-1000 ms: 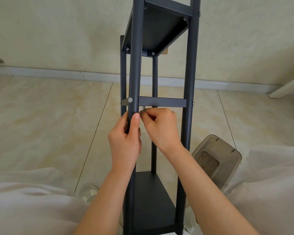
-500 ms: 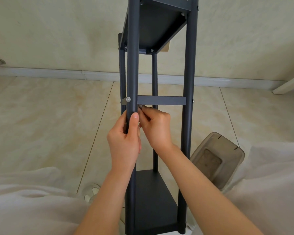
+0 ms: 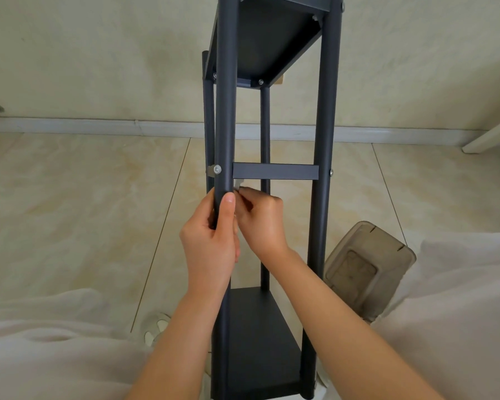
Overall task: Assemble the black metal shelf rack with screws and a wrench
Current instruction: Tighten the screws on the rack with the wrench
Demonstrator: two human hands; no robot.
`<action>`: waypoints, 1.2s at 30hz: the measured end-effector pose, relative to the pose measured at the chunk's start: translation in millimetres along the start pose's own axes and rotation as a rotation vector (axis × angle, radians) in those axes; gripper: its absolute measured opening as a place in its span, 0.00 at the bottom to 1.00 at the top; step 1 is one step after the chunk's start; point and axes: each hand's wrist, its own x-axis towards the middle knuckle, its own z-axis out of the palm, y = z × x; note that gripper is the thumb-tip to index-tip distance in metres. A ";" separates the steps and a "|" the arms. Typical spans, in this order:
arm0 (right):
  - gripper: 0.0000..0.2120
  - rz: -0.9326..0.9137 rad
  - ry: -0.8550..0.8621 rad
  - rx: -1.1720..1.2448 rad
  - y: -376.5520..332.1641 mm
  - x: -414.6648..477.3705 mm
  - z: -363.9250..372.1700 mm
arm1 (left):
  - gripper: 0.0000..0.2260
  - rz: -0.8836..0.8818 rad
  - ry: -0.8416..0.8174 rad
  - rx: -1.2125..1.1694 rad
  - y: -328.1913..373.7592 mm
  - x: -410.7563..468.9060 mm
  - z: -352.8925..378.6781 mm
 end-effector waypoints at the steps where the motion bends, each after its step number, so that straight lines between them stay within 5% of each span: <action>1: 0.19 0.081 -0.078 -0.021 0.2 -2.7 -2.6 | 0.13 0.002 0.000 0.002 0.6 0.3 0.2; 7: 0.16 0.428 -0.442 -0.298 -13.3 -12.6 -31.2 | 0.14 -0.024 -0.007 -0.006 1.7 0.4 1.5; 15: 0.11 0.439 -0.742 -0.379 -79.0 5.1 -116.3 | 0.12 -0.035 -0.039 -0.046 4.3 -2.4 -0.5; 22: 0.09 0.331 -0.517 -0.338 -96.5 57.1 -173.9 | 0.15 -0.071 -0.042 -0.073 6.3 -3.7 0.8; 27: 0.06 0.456 -0.307 -0.278 -64.5 101.9 -182.7 | 0.09 -0.061 -0.052 -0.026 5.6 -4.4 0.5; 36: 0.11 0.582 -0.231 0.397 -43.5 106.1 -176.5 | 0.14 -0.045 -0.057 -0.021 4.0 -5.0 -1.7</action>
